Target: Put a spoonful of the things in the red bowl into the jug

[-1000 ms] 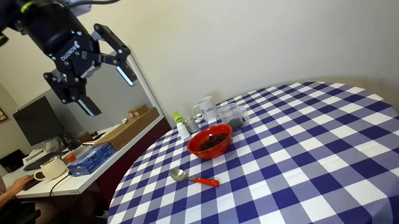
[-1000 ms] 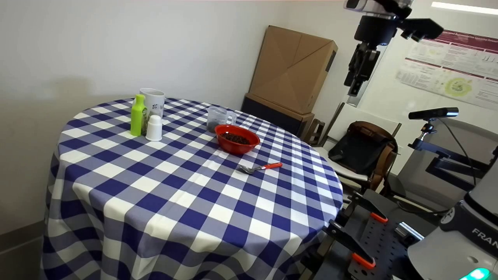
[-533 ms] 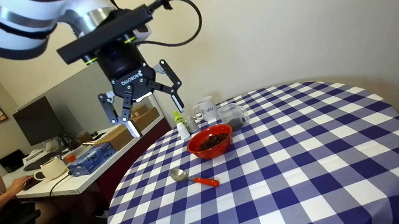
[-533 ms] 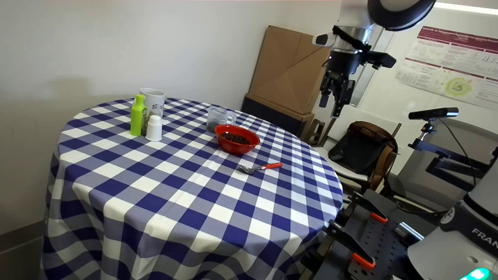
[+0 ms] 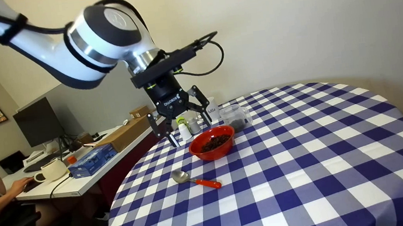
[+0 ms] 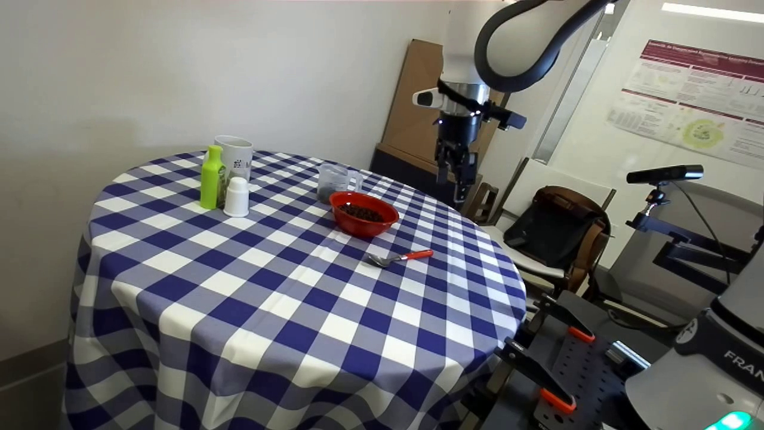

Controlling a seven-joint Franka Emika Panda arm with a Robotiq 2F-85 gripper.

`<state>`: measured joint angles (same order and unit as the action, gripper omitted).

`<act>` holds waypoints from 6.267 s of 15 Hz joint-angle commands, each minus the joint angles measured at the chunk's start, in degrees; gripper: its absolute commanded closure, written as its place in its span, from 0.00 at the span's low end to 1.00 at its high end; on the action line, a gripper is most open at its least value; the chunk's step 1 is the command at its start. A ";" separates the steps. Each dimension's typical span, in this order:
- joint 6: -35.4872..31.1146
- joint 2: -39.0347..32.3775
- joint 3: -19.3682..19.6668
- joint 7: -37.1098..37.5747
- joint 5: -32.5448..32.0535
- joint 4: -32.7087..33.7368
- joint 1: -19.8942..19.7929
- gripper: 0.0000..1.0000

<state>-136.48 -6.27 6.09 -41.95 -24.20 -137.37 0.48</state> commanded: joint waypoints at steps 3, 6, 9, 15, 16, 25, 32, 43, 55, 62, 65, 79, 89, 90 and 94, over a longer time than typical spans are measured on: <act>-1.27 -11.96 -1.71 2.25 -3.06 7.55 -1.27 0.00; -1.45 -15.32 -1.84 3.27 -5.16 8.40 -0.74 0.00; -1.81 -17.22 -2.19 5.10 -8.01 7.41 -0.12 0.00; -4.21 -20.74 -2.59 10.85 -14.92 7.10 0.48 0.00; -4.61 -21.40 -2.68 11.92 -15.91 7.30 0.44 0.00; -5.29 -23.46 -4.52 15.68 -19.19 6.86 -0.03 0.52; -5.32 -21.58 -4.99 15.43 -19.00 5.73 -0.26 0.94; -3.73 -13.78 -7.58 13.62 -14.30 1.53 -1.36 0.95; 16.88 -4.71 -7.49 23.41 -9.36 9.17 1.97 0.95; 23.79 -12.73 -6.98 39.77 -29.97 17.75 4.40 0.95; 27.22 -17.72 -7.04 46.83 -38.77 18.85 5.96 0.95; 38.87 -32.04 -9.45 70.54 -61.24 22.23 9.63 0.95; 43.72 -36.38 -10.06 72.71 -69.42 21.86 9.49 0.95; 44.11 -36.74 -10.14 72.78 -70.07 21.79 9.38 0.95; 45.75 -37.78 -10.61 71.53 -70.89 21.10 9.04 0.95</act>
<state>-93.38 -42.87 -3.70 29.80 -93.74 -116.27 9.78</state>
